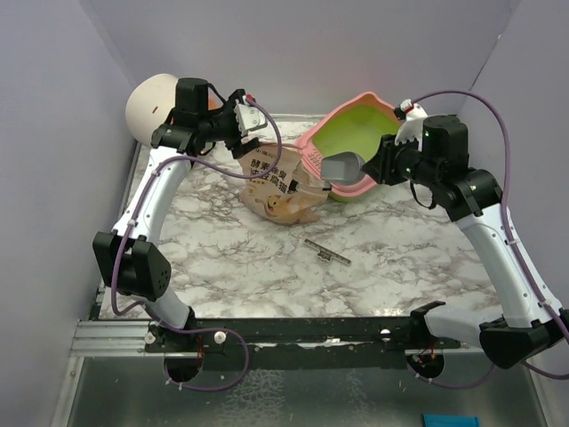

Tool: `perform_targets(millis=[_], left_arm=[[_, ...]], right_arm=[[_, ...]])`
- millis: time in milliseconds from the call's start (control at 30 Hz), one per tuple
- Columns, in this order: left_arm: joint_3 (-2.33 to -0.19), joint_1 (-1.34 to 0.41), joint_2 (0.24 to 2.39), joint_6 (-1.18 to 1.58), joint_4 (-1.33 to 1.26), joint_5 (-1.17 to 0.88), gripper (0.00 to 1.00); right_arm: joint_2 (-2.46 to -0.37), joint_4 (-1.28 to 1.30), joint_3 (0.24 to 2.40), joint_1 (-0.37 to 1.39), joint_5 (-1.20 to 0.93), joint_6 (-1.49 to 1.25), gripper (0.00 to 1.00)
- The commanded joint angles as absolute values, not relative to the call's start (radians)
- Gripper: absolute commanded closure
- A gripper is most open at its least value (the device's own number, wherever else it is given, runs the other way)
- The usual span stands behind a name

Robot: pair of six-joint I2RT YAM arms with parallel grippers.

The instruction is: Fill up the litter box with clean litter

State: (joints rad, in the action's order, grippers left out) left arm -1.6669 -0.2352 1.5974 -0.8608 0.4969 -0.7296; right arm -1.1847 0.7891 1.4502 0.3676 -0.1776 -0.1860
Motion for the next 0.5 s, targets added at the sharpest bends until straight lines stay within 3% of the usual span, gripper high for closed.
perform_targets(millis=[0, 333, 467], left_arm=[[-1.710, -0.223, 1.674, -0.967, 0.673, -0.896, 0.19], [-1.636, -0.225, 1.687, -0.986, 0.638, -0.910, 0.27], [-1.615, -0.225, 1.682, -0.994, 0.635, -0.913, 0.53]], right_arm=[[-1.197, 0.747, 1.500, 0.373, -0.259, -0.185, 0.99], [-1.287, 0.717, 1.525, 0.373, -0.360, -0.170, 0.99], [-1.314, 0.706, 1.533, 0.372, -0.371, -0.166, 0.99]])
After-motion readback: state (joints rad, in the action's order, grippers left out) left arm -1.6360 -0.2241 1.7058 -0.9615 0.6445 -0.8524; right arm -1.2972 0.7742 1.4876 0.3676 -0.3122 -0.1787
